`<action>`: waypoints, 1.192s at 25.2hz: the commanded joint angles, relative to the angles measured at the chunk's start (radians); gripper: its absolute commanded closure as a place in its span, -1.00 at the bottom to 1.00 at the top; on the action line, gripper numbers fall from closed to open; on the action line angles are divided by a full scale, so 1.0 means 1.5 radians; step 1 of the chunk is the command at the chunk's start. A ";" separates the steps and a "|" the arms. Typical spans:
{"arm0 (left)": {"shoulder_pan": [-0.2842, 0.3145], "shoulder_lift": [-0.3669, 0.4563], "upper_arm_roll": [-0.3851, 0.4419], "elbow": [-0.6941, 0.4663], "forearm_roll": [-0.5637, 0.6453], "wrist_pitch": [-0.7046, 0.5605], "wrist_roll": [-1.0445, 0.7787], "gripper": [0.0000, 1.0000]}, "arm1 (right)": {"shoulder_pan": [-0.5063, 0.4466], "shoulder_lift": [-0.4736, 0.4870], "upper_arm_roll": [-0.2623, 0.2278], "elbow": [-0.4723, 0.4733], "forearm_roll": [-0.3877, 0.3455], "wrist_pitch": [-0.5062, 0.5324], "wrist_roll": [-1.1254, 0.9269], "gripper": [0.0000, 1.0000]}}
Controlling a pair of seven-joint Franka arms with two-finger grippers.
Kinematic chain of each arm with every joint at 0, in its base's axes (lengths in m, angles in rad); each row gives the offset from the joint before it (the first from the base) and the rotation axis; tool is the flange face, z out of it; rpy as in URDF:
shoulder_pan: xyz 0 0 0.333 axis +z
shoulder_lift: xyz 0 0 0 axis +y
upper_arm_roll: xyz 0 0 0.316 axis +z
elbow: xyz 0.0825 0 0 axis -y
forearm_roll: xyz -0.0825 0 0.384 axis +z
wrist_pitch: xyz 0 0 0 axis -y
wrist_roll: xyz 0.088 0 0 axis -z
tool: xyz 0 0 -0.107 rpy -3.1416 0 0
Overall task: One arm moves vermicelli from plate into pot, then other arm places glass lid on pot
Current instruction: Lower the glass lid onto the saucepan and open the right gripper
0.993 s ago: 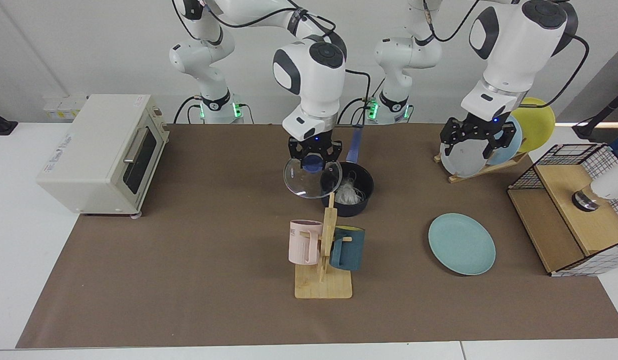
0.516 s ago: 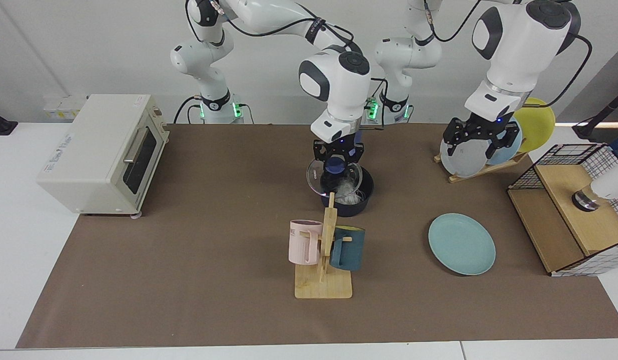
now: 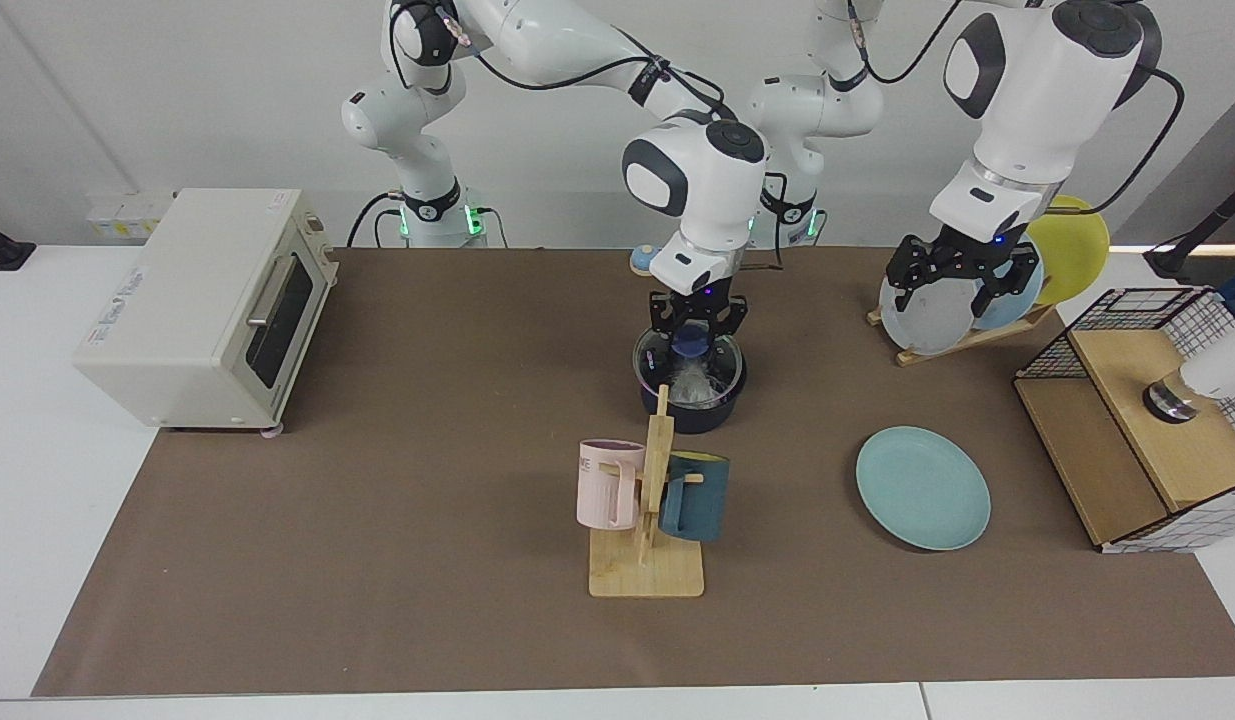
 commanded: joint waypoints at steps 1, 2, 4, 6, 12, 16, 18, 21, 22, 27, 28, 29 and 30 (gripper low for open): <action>-0.003 -0.008 0.005 0.002 -0.005 -0.010 -0.001 -1.00 | 0.006 0.033 -0.004 0.050 -0.014 0.004 0.011 0.77; -0.002 -0.008 0.005 0.002 -0.005 -0.010 -0.001 -1.00 | 0.006 0.037 -0.004 0.053 -0.014 0.004 0.011 0.77; -0.003 -0.008 0.006 0.002 -0.005 -0.010 -0.001 -1.00 | 0.007 0.038 -0.004 0.054 -0.014 0.003 0.011 0.77; -0.003 -0.008 0.005 0.002 -0.005 -0.010 -0.001 -1.00 | 0.007 0.039 -0.004 0.054 -0.017 0.003 0.011 0.77; -0.003 -0.008 0.006 0.002 -0.005 -0.010 -0.001 -1.00 | 0.011 0.045 -0.001 0.052 -0.018 0.001 0.011 0.76; -0.003 -0.008 0.006 0.002 -0.005 -0.010 -0.001 -1.00 | 0.016 0.044 -0.001 0.050 -0.018 -0.006 0.009 0.76; -0.003 -0.008 0.006 0.002 -0.005 -0.010 -0.001 -1.00 | 0.016 0.043 -0.001 0.050 -0.018 -0.007 0.008 0.75; -0.003 -0.008 0.006 0.002 -0.005 -0.010 -0.001 -1.00 | 0.018 0.042 -0.001 0.047 -0.019 -0.010 -0.007 0.75; -0.003 -0.008 0.006 0.002 -0.005 -0.010 -0.001 -1.00 | 0.018 0.042 -0.001 0.046 -0.019 -0.012 -0.011 0.74; -0.003 -0.008 0.006 0.002 -0.005 -0.010 -0.001 -1.00 | 0.018 0.040 -0.001 0.043 -0.019 -0.018 -0.013 0.69; -0.003 -0.008 0.006 0.002 -0.005 -0.010 -0.001 -1.00 | 0.017 0.040 -0.001 0.042 -0.019 -0.018 -0.014 0.66; -0.003 -0.008 0.006 0.002 -0.005 -0.010 -0.001 -1.00 | 0.017 0.039 -0.001 0.042 -0.018 -0.019 -0.014 0.64; -0.003 -0.008 0.006 0.002 -0.005 -0.010 -0.001 -1.00 | 0.016 0.039 -0.001 0.042 -0.018 -0.019 -0.015 0.61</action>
